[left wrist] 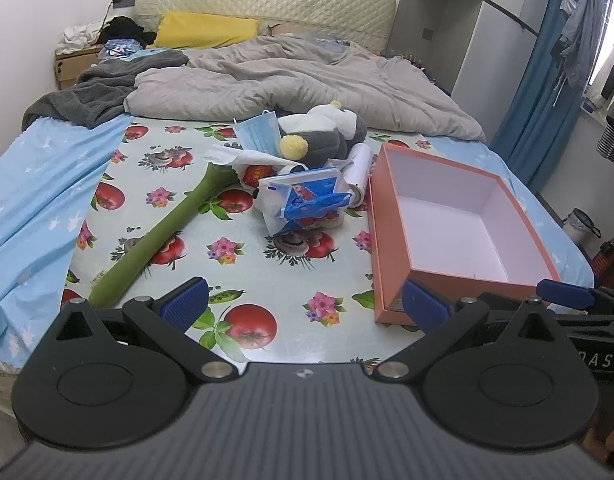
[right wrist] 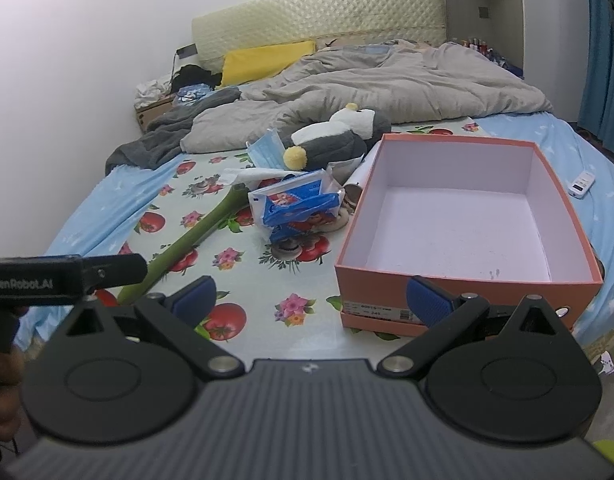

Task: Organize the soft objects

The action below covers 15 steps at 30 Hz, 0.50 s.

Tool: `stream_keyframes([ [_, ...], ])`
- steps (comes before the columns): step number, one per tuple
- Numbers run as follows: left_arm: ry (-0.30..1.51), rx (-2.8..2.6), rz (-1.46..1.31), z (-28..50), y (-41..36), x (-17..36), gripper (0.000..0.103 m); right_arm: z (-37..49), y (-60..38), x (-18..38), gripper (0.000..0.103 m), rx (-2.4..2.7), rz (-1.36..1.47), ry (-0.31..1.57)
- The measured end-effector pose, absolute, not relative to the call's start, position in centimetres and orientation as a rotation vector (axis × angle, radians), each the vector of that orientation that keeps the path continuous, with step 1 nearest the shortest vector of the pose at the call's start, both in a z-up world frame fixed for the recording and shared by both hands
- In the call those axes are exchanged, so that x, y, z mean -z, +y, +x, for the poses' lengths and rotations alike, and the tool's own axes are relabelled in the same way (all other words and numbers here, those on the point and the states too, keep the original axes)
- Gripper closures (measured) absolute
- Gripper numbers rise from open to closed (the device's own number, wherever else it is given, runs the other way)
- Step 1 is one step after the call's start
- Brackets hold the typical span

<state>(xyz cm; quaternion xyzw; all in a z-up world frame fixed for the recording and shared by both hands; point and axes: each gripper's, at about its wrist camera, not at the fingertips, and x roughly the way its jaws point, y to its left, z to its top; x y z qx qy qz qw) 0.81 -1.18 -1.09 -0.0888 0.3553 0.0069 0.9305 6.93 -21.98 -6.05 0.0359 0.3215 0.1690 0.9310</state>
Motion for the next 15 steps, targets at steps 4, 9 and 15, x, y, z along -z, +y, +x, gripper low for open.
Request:
stream_keyframes([
  [4, 0.730, -0.009, -0.179, 1.16, -1.28, 1.00, 0.000, 7.03, -21.98, 6.13, 0.000, -0.348, 0.074, 0.663],
  [9, 0.728, -0.006, -0.173, 1.36, -1.22, 1.08, 0.000, 7.05, -21.99, 6.13, 0.000, -0.349, 0.077, 0.664],
  [15, 0.723, 0.003, -0.176, 1.73, -1.06, 1.44, 0.000, 7.35, -22.21, 6.39, 0.000, -0.340, 0.101, 0.668],
])
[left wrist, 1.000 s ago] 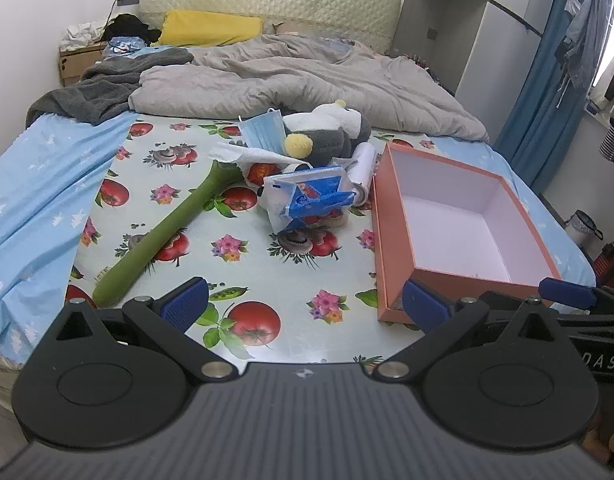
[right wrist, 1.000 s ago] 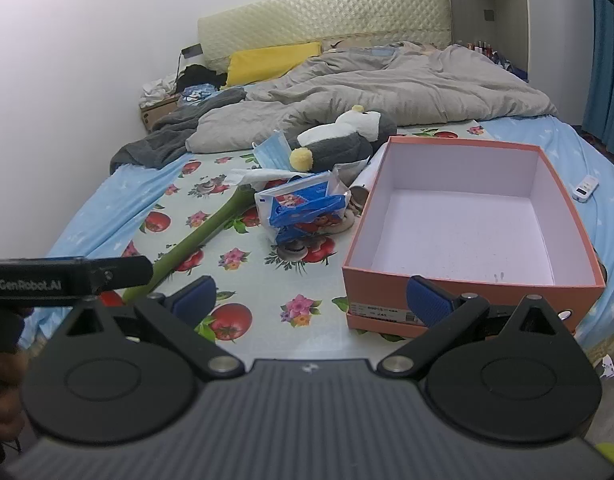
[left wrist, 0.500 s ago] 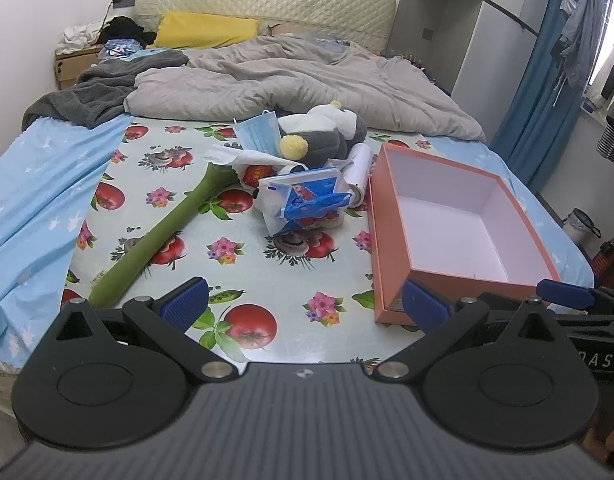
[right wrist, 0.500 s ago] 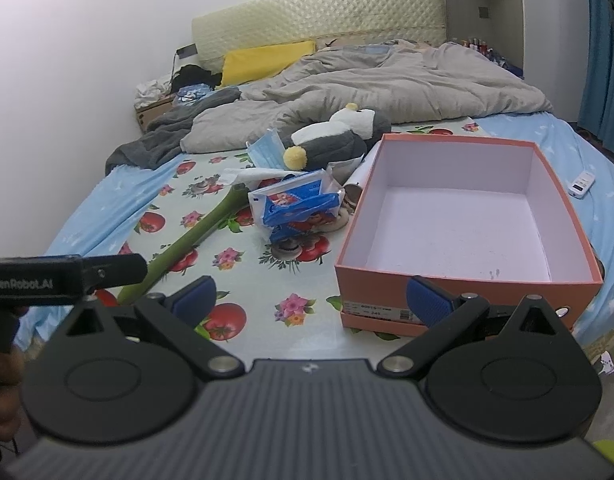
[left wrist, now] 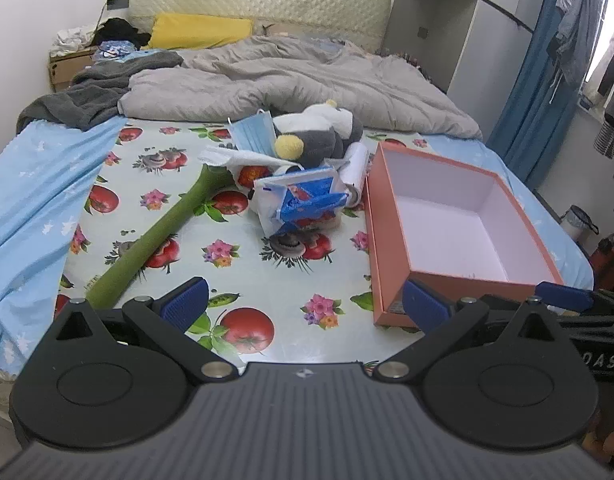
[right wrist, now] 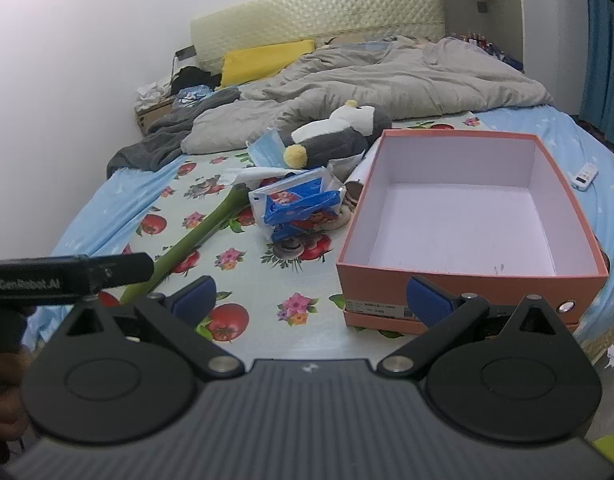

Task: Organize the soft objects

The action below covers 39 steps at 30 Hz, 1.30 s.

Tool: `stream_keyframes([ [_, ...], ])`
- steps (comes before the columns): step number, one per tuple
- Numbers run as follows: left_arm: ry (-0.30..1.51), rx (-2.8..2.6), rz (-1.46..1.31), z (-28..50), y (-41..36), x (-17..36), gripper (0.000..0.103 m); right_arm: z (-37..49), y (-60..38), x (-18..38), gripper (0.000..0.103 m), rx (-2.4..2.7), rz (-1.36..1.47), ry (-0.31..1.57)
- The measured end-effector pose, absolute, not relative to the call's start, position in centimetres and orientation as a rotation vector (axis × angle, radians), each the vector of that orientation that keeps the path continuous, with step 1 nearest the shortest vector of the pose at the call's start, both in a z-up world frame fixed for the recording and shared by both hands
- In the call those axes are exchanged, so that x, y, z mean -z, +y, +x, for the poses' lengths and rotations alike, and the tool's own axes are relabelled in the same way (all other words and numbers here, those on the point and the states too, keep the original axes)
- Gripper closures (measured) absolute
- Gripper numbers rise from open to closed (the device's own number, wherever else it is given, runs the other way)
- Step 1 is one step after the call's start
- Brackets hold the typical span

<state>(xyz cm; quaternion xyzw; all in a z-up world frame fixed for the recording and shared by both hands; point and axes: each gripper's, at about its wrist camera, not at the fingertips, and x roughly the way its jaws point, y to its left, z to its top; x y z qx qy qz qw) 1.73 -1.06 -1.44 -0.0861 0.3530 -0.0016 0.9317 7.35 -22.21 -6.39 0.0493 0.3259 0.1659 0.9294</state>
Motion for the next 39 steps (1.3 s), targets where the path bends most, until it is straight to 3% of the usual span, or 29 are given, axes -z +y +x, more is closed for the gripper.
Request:
stream_keyframes([
  [32, 0.799, 0.015, -0.200, 7.9, 2.2, 7.1, 0.000, 11.4, -19.8, 10.2, 0.000, -0.318, 0.143, 0.770],
  [39, 0.802, 0.005, -0.231, 9.2, 3.9, 8.5, 0.000, 13.0, -19.2, 10.4, 0.000, -0.333, 0.261, 0.777],
])
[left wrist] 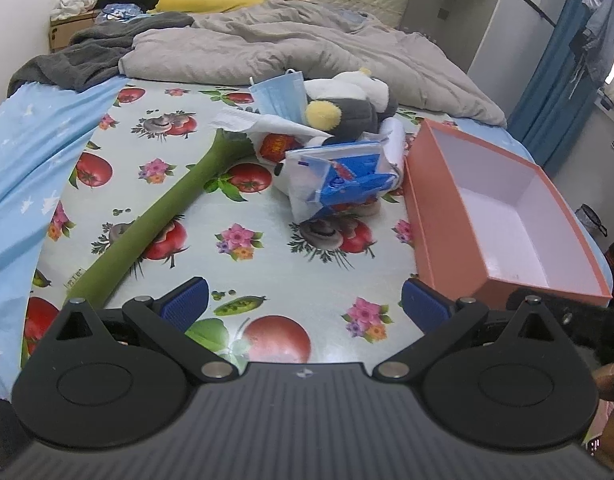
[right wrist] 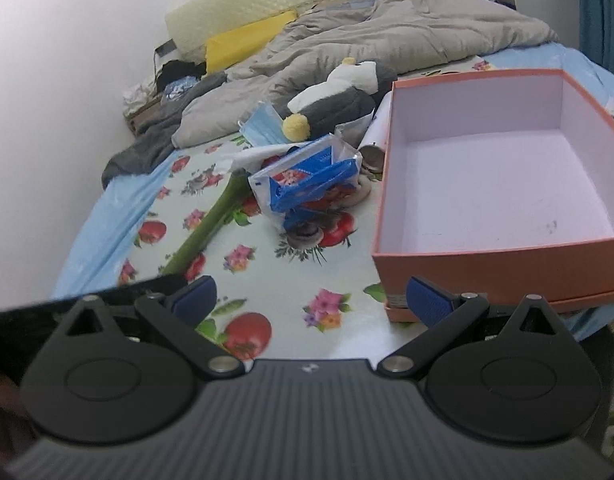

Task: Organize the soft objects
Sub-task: 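Grasp the blue wet-wipe pack with the right gripper while the left gripper approaches the panda plush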

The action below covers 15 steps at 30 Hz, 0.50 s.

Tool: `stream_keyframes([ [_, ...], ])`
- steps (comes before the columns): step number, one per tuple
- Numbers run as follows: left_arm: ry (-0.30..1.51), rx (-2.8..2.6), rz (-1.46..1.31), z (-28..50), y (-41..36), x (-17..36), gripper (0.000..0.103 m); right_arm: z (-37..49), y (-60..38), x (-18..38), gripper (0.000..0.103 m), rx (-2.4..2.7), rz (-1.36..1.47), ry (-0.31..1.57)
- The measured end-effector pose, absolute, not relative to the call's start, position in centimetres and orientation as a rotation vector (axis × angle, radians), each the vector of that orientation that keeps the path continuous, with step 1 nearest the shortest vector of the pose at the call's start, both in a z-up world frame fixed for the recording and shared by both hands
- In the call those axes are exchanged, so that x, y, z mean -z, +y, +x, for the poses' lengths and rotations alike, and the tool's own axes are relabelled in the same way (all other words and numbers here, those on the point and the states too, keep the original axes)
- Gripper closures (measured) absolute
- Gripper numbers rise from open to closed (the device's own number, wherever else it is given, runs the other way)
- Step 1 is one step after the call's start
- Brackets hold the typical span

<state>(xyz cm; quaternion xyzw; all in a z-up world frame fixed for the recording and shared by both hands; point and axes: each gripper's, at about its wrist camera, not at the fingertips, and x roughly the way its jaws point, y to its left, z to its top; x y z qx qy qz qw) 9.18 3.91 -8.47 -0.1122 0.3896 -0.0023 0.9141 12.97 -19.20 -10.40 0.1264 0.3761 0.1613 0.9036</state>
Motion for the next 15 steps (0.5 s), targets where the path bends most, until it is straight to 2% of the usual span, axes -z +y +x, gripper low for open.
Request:
stream_keyframes([
  [3, 0.802, 0.003, -0.249, 9.8, 4.8, 9.2, 0.000, 13.6, -18.4, 10.3, 0.001, -0.333, 0.269, 0.769],
  [6, 0.806, 0.002, -0.300, 10.5, 6.0, 9.9, 0.005, 14.2, -17.4, 9.9, 0.017, -0.372, 0.282, 0.762],
  [7, 0.807, -0.002, -0.309, 10.7, 6.3, 10.1, 0.007, 14.4, -17.1, 9.8, 0.026, -0.376, 0.286, 0.764],
  [11, 0.806, -0.017, -0.324, 11.6, 7.4, 10.8, 0.012, 15.3, -15.9, 9.6, 0.027, -0.415, 0.311, 0.763],
  [15, 0.800, -0.025, -0.312, 12.3, 8.0, 11.3, 0.013, 16.4, -14.7, 9.6, 0.027, -0.460, 0.341, 0.756],
])
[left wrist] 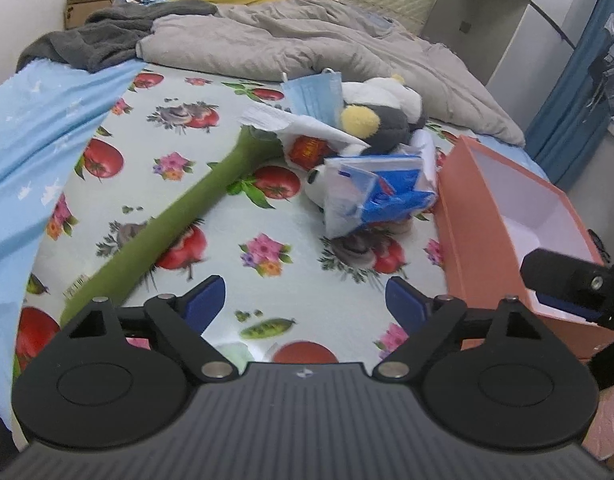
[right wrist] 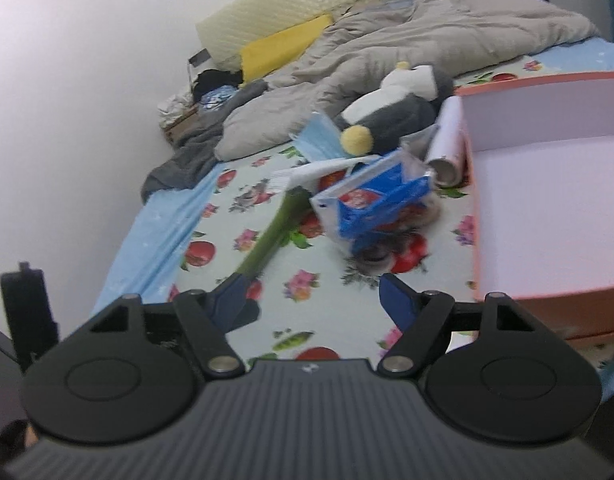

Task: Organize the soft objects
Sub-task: 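Grasp the blue wet-wipe pack with the right gripper while the left gripper approaches the panda plush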

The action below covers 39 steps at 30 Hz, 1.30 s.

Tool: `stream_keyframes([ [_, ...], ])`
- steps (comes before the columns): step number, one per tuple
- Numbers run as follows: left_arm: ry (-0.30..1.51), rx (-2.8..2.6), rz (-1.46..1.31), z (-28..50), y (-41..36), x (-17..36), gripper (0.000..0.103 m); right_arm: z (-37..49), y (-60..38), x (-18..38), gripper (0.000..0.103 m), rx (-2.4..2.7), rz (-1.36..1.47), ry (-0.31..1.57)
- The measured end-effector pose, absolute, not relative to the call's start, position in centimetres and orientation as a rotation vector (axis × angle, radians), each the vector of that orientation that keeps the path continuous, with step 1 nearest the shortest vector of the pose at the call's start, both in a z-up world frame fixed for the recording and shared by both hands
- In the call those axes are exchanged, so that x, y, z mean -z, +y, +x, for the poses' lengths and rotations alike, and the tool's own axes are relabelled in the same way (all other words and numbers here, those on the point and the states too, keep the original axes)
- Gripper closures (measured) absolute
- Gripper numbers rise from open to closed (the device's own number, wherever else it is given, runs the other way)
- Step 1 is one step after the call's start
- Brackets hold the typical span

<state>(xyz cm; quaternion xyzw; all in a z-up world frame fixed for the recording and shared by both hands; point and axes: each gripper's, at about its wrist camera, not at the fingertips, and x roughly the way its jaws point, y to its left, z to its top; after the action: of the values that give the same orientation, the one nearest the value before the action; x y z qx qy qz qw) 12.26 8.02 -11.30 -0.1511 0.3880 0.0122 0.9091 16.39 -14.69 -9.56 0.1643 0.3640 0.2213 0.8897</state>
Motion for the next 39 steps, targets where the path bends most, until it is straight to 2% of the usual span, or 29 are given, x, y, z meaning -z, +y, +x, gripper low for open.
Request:
stream_keyframes([
  [10, 0.798, -0.087, -0.303, 15.8, 11.1, 13.3, 0.019, 21.0, -12.2, 10.7, 0.026, -0.462, 0.509, 0.829],
  [17, 0.804, -0.085, -0.294, 20.0, 13.3, 15.6, 0.032, 24.6, -10.7, 12.5, 0.027, -0.489, 0.608, 0.888],
  [27, 0.820, -0.012, -0.244, 26.7, 13.0, 18.4, 0.032, 30.0, -12.1, 17.2, 0.027, -0.191, 0.744, 0.978],
  [33, 0.815, 0.068, -0.201, 29.9, 11.8, 19.6, 0.032, 31.6, -12.4, 19.3, 0.036, -0.169, 0.902, 0.963],
  [37, 0.802, 0.103, -0.187, 30.7, 11.0, 19.6, 0.032, 32.1, -13.0, 20.6, 0.052, -0.095, 0.987, 0.969],
  [38, 0.802, 0.107, -0.183, 30.8, 10.8, 19.7, 0.032, 32.2, -13.1, 20.7, 0.060, -0.084, 0.999, 0.969],
  [39, 0.802, 0.111, -0.181, 30.9, 10.7, 19.7, 0.032, 32.3, -13.2, 20.9, 0.062, -0.078, 1.002, 0.971],
])
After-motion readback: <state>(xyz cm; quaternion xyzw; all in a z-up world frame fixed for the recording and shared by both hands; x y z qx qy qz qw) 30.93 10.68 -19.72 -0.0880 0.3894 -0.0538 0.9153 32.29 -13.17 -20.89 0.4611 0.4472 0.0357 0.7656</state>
